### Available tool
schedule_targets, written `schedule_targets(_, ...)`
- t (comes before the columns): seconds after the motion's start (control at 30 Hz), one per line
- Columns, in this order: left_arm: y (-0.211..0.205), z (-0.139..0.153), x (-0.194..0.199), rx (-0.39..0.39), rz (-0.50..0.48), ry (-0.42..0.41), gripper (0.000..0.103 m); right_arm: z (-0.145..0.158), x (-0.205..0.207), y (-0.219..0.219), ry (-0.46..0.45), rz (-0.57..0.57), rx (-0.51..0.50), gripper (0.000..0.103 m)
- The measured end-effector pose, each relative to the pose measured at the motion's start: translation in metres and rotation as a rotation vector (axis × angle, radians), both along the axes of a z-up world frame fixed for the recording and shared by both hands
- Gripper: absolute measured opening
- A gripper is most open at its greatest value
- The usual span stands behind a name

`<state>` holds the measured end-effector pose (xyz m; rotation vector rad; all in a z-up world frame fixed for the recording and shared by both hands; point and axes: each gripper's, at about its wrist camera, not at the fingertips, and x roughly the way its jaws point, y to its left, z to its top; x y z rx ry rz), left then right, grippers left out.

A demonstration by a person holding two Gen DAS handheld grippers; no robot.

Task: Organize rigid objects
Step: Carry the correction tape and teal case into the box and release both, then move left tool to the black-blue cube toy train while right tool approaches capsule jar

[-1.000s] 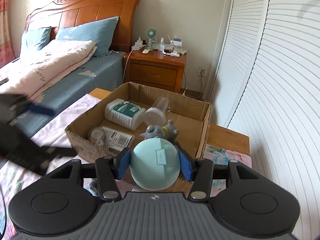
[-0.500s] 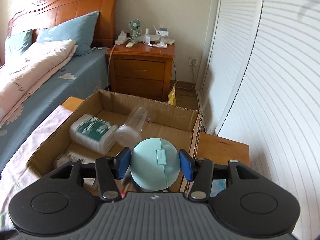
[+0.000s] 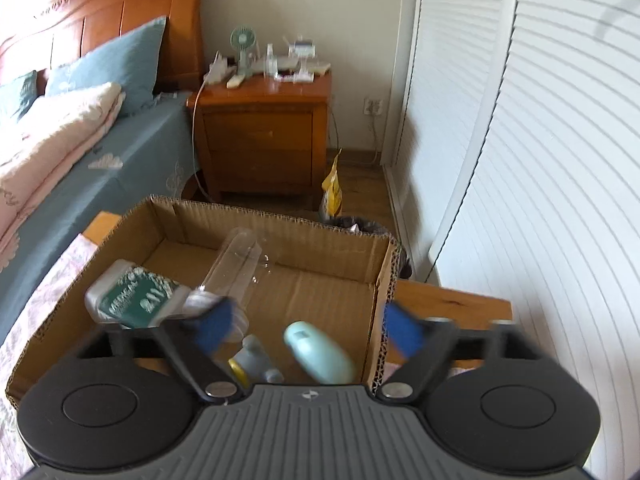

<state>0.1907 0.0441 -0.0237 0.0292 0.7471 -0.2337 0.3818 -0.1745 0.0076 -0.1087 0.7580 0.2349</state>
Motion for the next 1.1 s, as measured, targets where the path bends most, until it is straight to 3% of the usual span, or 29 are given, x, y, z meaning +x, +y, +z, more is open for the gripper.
schedule_targets(0.3,0.001,0.003,-0.009,-0.006,0.008,0.007,0.102,0.019,-0.042,0.000,-0.018,-0.002,-0.008,0.103)
schedule_targets(0.57,-0.001,0.012,-0.027,0.010,0.012,-0.018,0.102,0.016,-0.117,-0.002,-0.056,-0.067,0.012,0.103)
schedule_targets(0.8,-0.001,0.012,-0.036,0.003,0.018,-0.011,0.102,-0.021,-0.170,0.007,-0.078,-0.143,0.018,0.103)
schedule_targets(1.1,-0.005,0.005,-0.040,0.016,0.020,-0.002,0.102,-0.068,-0.171,0.033,-0.077,-0.198,-0.039,0.103)
